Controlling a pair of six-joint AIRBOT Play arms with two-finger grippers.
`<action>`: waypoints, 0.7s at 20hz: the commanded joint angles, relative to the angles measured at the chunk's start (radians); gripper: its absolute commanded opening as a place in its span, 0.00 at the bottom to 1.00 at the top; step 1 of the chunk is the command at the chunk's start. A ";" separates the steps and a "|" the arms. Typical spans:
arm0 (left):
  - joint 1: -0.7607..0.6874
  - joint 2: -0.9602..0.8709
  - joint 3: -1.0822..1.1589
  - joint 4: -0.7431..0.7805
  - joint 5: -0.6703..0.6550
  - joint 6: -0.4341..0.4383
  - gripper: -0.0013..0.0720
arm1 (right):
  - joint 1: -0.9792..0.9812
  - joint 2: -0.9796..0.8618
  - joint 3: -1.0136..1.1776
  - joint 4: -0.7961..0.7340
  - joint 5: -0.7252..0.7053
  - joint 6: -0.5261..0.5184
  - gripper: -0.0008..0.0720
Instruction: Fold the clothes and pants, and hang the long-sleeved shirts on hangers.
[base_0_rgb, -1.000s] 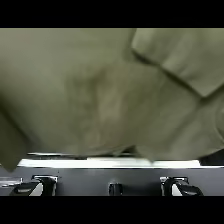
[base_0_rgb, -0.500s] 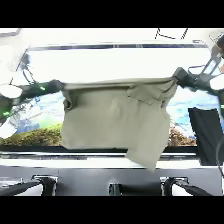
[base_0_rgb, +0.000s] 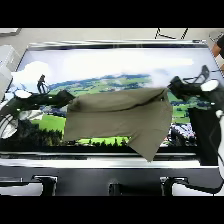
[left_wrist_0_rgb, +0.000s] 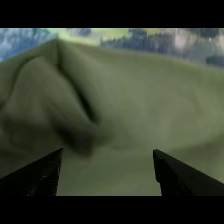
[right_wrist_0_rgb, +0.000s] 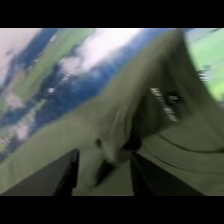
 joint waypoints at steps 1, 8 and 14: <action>0.166 0.001 0.013 0.260 -0.391 -0.118 0.85 | -0.195 0.021 0.031 -0.115 0.376 -0.117 0.58; 0.252 0.066 -0.330 0.254 -0.378 -0.057 0.67 | -0.313 0.022 -0.150 -0.228 0.629 -0.184 0.62; 0.148 0.046 -0.396 0.214 -0.271 -0.044 0.51 | -0.313 0.022 -0.162 -0.183 0.628 -0.184 0.62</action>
